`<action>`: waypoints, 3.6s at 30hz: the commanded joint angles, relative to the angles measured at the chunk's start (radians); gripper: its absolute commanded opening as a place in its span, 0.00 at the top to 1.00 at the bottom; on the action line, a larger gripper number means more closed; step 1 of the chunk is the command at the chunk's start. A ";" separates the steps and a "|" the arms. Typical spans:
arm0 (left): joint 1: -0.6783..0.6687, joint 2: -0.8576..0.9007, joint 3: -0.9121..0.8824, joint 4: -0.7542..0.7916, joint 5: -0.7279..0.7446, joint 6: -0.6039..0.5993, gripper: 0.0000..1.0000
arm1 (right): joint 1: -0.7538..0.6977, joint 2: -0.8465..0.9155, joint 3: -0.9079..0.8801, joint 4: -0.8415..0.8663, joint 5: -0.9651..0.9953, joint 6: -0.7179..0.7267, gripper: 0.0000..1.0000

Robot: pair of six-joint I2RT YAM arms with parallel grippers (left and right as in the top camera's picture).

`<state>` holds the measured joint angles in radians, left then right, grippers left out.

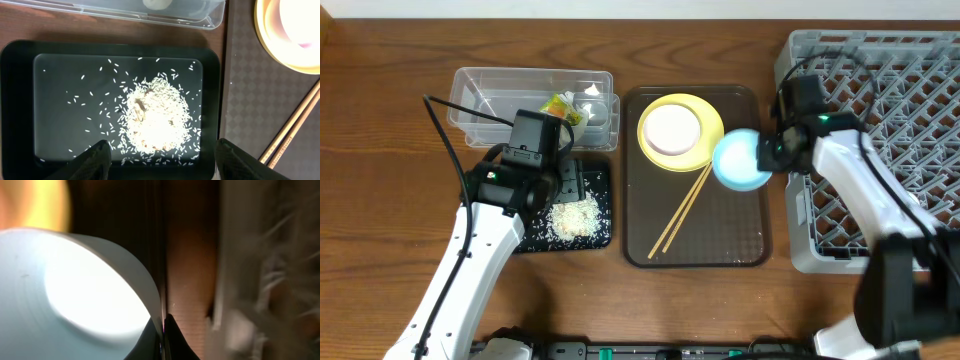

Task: Sort waste into correct bins and load items into the dishwasher rack
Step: 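Carry the light-blue bowl into the back of the dish rack, then grasp the pink bowl off the yellow plate with the right gripper, then place the pink bowl into the dish rack with the right gripper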

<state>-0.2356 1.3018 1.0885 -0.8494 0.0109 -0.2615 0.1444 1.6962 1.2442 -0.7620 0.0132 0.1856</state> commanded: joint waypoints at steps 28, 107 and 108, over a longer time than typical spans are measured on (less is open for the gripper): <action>0.004 0.006 0.006 0.023 -0.020 0.001 0.31 | -0.135 0.182 0.046 1.043 0.794 -0.504 0.99; 0.004 0.006 0.006 0.024 -0.019 -0.001 0.30 | 0.073 -0.097 0.038 0.510 0.430 -0.076 0.99; 0.004 0.006 0.006 0.024 -0.019 -0.001 0.30 | 0.051 -0.115 0.038 0.518 0.473 -0.119 0.99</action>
<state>-0.2356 1.3025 1.0885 -0.8265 0.0074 -0.2615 0.2527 1.6344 1.2743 -0.2489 0.2825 0.2359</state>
